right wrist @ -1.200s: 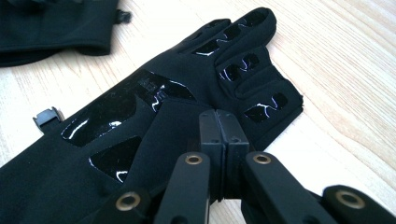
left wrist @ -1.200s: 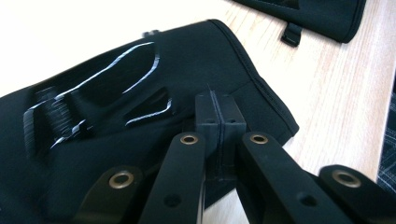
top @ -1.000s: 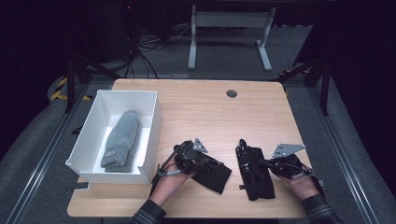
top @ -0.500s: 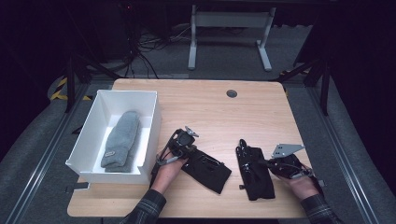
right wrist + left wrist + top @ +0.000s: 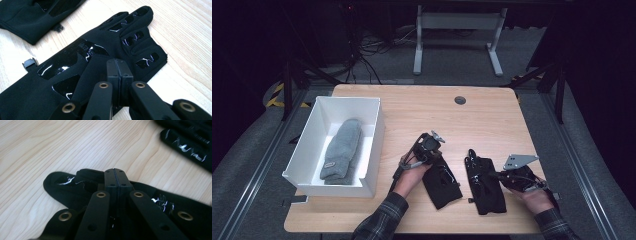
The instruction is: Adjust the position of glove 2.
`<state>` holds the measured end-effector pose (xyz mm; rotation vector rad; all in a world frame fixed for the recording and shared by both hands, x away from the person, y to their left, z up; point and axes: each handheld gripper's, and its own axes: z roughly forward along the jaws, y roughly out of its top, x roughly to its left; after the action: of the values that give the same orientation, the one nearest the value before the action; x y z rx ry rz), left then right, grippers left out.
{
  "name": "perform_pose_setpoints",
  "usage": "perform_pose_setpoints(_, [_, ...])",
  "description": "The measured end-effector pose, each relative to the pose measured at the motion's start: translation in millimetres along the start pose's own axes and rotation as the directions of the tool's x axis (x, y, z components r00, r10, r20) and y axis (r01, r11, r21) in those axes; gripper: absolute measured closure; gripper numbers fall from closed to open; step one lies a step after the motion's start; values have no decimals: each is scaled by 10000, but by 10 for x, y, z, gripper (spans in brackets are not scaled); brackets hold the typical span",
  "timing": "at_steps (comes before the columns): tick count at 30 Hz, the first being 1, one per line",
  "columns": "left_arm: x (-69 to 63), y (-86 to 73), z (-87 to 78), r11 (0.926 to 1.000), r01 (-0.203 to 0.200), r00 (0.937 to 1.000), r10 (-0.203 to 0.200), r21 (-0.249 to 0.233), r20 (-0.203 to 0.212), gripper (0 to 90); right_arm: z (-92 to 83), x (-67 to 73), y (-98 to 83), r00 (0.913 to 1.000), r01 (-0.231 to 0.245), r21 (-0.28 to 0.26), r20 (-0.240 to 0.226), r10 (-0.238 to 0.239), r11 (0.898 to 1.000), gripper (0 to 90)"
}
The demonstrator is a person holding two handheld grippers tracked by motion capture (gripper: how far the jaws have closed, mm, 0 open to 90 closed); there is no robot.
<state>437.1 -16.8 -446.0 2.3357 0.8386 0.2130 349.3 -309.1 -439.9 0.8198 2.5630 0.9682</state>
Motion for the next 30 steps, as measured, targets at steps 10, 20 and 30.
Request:
perform_pose_setpoints(10, [-160, -22, -183, 9987, -317, 9987, 333, -410, 381, 900, -58, -30, -93, 9999, -93, 190, -38, 94, 9998, 900])
perform_pose_setpoints(20, [-72, -636, -537, 9974, 640, 9971, -625, -339, 444, 730, -114, -82, -209, 9991, -413, 343, 63, 411, 9986, 900])
perform_pose_setpoints(30, [-79, -666, -424, 9962, 868, 9947, -869, 37, 557, 621, -108, -115, -238, 9988, -473, 614, 162, 464, 9970, 900])
